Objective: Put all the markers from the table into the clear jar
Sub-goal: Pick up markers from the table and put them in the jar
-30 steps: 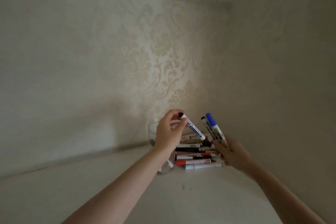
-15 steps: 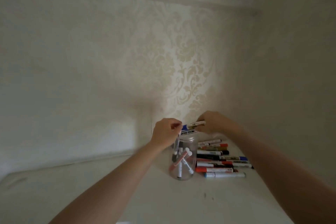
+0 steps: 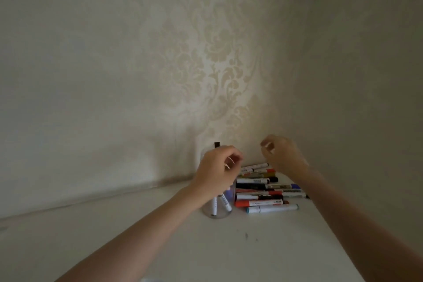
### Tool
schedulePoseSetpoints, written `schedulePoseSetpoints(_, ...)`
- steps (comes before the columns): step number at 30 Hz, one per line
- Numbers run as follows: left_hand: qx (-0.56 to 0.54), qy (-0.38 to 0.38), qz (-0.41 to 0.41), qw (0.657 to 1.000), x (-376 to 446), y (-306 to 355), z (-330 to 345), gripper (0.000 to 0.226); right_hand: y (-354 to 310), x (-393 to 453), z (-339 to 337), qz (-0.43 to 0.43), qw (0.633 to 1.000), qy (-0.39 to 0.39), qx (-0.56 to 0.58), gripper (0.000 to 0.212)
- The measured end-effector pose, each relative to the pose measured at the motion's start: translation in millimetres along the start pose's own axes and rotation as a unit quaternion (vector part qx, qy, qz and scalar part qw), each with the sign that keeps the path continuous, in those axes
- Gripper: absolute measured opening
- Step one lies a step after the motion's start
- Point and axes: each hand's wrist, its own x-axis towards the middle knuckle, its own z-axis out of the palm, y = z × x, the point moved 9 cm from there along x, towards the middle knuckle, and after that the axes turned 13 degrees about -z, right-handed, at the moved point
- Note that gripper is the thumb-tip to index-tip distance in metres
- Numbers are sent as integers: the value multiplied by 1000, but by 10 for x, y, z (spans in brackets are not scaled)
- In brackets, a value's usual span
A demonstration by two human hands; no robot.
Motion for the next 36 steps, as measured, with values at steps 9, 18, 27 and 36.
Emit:
schedulePoseSetpoints(9, 238, -202, -76, 947, -359, -616, 1580, 54, 1044, -1017, 935, 42, 988, -147, 1, 63)
schedulePoseSetpoints(18, 319, -180, -52, 929, -168, -686, 1818, 36, 1311, -1156, 997, 10, 983, -185, 8, 42)
schedulePoseSetpoints(27, 262, -205, -39, 942, -136, -580, 1806, 31, 1046, -1229, 966, -26, 987, -147, 62, 23)
schedulePoseSetpoints(36, -9, -54, -83, 995, 157, 29, 928, 12, 1153, -1417, 628, 67, 992, -31, 107, 20)
